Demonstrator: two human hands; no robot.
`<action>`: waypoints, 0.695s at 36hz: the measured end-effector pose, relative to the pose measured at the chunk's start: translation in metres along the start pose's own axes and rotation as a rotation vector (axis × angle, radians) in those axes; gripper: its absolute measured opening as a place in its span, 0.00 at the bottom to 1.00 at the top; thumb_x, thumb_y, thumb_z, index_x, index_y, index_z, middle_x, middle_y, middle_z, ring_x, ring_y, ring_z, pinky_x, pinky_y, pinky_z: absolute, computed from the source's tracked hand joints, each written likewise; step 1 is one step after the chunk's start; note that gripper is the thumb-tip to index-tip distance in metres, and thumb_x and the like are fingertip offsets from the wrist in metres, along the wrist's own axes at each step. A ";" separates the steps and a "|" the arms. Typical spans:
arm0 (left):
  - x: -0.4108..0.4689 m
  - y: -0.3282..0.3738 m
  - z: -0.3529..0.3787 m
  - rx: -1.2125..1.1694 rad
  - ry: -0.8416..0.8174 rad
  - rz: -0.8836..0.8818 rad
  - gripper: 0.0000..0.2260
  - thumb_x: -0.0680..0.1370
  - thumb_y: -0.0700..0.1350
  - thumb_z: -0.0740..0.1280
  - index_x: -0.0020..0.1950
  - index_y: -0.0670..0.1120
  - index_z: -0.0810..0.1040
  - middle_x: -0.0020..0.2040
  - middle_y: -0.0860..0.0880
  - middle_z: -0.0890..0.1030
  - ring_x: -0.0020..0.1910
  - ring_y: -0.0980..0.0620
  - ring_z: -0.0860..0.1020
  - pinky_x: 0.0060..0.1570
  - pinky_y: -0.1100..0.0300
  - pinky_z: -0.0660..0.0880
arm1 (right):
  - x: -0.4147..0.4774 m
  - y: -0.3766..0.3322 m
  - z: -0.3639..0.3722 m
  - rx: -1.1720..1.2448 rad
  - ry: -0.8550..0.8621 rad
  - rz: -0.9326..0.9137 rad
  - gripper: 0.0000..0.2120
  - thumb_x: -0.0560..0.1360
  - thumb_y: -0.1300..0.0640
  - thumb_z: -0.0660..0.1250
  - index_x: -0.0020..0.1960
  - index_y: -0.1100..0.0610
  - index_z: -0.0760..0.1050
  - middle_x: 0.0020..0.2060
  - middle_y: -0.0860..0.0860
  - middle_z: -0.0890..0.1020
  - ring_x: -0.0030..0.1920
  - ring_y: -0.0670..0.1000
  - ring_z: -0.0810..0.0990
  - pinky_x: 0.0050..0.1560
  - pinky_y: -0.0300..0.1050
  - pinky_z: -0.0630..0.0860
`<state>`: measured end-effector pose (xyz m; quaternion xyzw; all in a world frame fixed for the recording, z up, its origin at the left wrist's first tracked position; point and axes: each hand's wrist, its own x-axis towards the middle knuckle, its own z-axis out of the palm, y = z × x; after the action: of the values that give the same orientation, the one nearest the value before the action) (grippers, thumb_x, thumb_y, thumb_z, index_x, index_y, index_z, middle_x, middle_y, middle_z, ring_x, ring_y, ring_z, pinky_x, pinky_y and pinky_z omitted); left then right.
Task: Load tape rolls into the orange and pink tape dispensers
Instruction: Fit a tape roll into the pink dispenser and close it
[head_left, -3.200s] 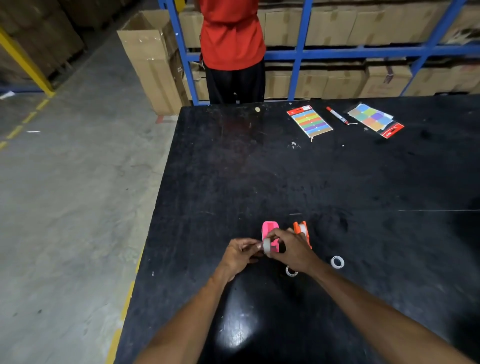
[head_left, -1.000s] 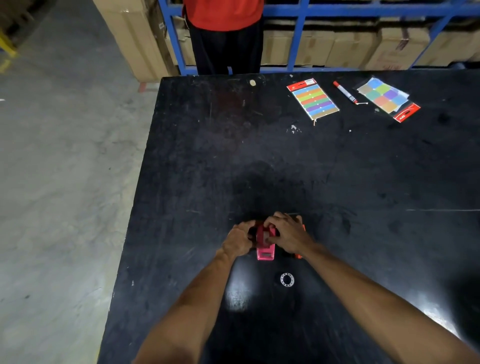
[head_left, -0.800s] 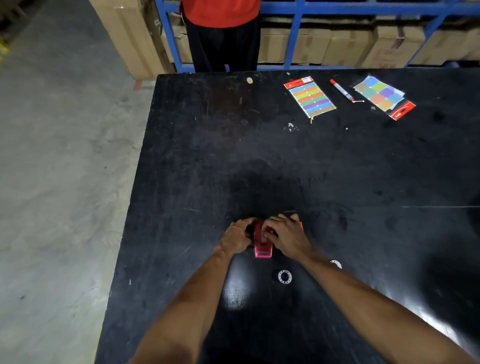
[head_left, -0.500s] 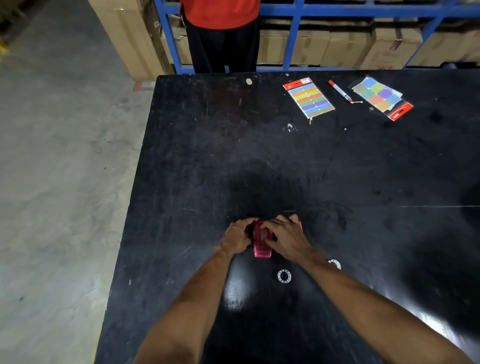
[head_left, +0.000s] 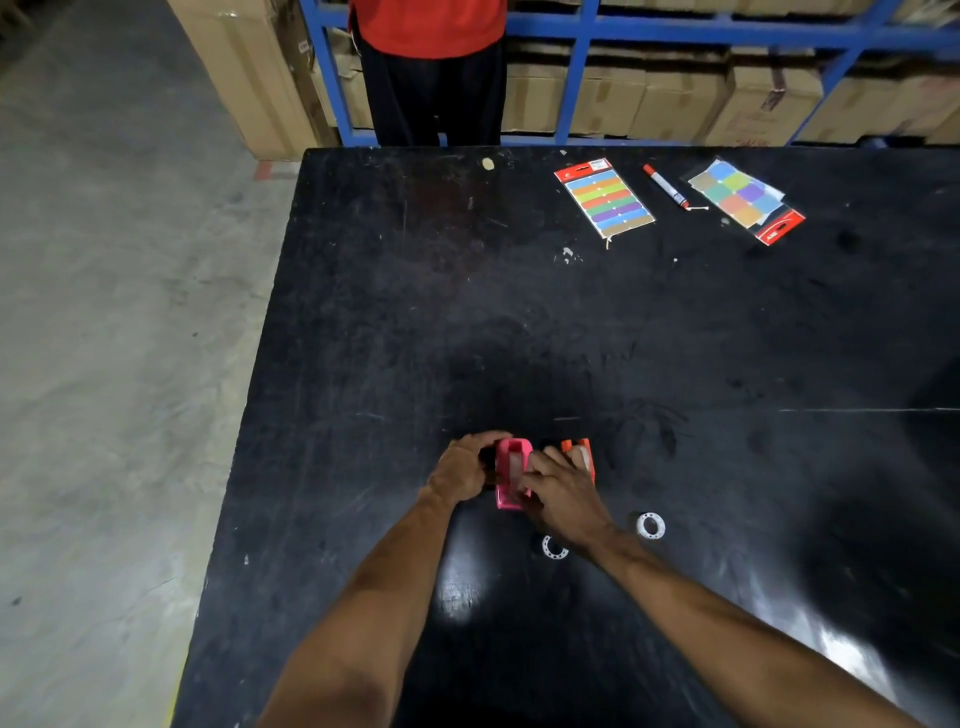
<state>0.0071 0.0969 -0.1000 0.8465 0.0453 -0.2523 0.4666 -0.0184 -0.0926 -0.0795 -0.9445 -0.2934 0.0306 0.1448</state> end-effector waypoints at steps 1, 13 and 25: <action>0.000 -0.001 0.001 0.004 -0.002 0.010 0.26 0.73 0.31 0.70 0.69 0.48 0.75 0.63 0.46 0.81 0.60 0.49 0.80 0.64 0.52 0.77 | -0.004 -0.002 0.002 0.014 0.001 -0.003 0.04 0.68 0.50 0.73 0.42 0.48 0.82 0.44 0.46 0.79 0.46 0.52 0.73 0.48 0.51 0.64; -0.002 0.001 0.000 0.083 -0.005 0.012 0.29 0.72 0.32 0.71 0.71 0.51 0.73 0.68 0.47 0.75 0.59 0.44 0.78 0.64 0.55 0.76 | -0.014 -0.011 0.024 -0.032 -0.006 0.095 0.09 0.70 0.55 0.72 0.50 0.54 0.83 0.44 0.50 0.81 0.45 0.56 0.76 0.48 0.58 0.74; 0.000 -0.001 0.003 0.089 -0.016 -0.025 0.33 0.71 0.34 0.74 0.72 0.55 0.70 0.69 0.47 0.72 0.54 0.49 0.77 0.64 0.54 0.75 | -0.038 -0.019 0.034 -0.078 0.012 0.099 0.13 0.67 0.56 0.76 0.51 0.47 0.83 0.47 0.47 0.82 0.45 0.53 0.78 0.49 0.53 0.77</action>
<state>0.0052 0.0956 -0.1019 0.8636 0.0411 -0.2669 0.4257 -0.0645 -0.0905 -0.1073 -0.9629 -0.2464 0.0207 0.1079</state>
